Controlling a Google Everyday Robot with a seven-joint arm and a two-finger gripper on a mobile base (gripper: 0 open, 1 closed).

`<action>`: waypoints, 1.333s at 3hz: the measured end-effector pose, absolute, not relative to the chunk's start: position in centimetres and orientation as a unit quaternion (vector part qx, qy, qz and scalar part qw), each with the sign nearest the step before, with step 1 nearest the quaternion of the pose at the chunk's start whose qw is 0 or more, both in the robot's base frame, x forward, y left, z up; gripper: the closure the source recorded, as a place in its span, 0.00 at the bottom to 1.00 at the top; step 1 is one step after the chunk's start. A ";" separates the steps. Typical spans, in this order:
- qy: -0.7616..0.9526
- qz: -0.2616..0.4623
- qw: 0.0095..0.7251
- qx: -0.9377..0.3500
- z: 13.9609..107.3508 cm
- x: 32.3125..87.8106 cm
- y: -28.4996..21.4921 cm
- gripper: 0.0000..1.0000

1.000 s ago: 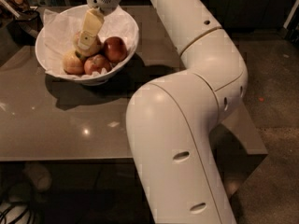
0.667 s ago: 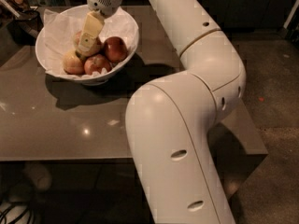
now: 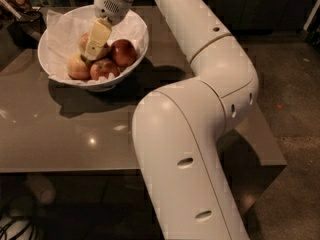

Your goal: Pick apple from white bowl

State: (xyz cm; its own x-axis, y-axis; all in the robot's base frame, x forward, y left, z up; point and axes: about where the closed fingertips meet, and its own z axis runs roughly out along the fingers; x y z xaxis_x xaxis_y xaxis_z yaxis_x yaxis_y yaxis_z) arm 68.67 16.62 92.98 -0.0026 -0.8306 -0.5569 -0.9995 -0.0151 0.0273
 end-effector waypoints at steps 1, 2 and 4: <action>0.673 0.222 0.186 -0.680 92.0 68.7 17.0 0.17; 0.657 0.228 0.184 -0.695 91.6 68.3 17.7 0.36; 0.658 0.228 0.198 -0.690 91.6 69.0 18.5 0.82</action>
Offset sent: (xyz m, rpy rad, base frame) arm -0.0226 -0.0042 -0.0156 -0.0532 0.0675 0.1544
